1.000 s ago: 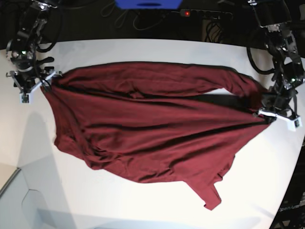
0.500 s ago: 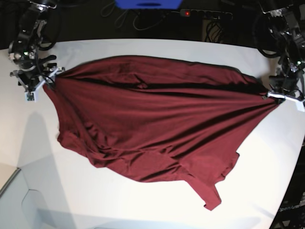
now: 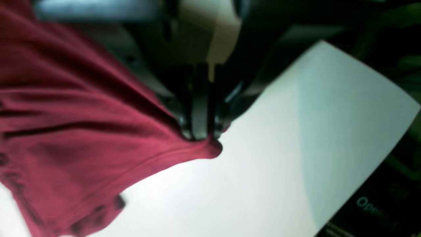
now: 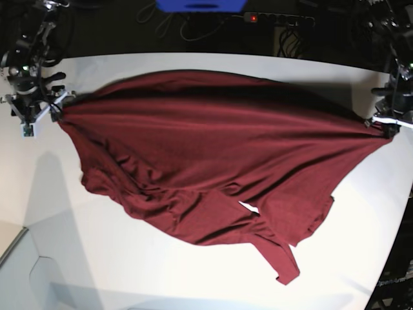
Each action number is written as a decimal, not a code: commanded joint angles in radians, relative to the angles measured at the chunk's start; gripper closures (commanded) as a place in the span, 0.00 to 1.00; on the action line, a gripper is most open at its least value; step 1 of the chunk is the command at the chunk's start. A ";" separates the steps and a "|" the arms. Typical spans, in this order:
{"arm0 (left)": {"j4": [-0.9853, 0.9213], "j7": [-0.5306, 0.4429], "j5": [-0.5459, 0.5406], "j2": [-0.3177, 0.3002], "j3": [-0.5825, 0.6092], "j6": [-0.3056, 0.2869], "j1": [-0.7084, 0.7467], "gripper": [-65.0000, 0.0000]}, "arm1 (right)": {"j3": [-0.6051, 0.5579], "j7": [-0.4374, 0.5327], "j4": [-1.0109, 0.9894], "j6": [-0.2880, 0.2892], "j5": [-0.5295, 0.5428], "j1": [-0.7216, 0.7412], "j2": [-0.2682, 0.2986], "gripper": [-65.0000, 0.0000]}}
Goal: Layout the t-shirt on the table in an organized manner, then fold the t-shirt properly
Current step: 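Pull the shirt body away from the right gripper to spread it flat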
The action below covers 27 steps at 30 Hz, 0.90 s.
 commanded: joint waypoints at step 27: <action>0.099 0.164 -0.002 0.133 -0.159 -0.001 -0.012 0.95 | -0.105 0.020 0.094 0.003 0.009 -0.003 -0.006 0.45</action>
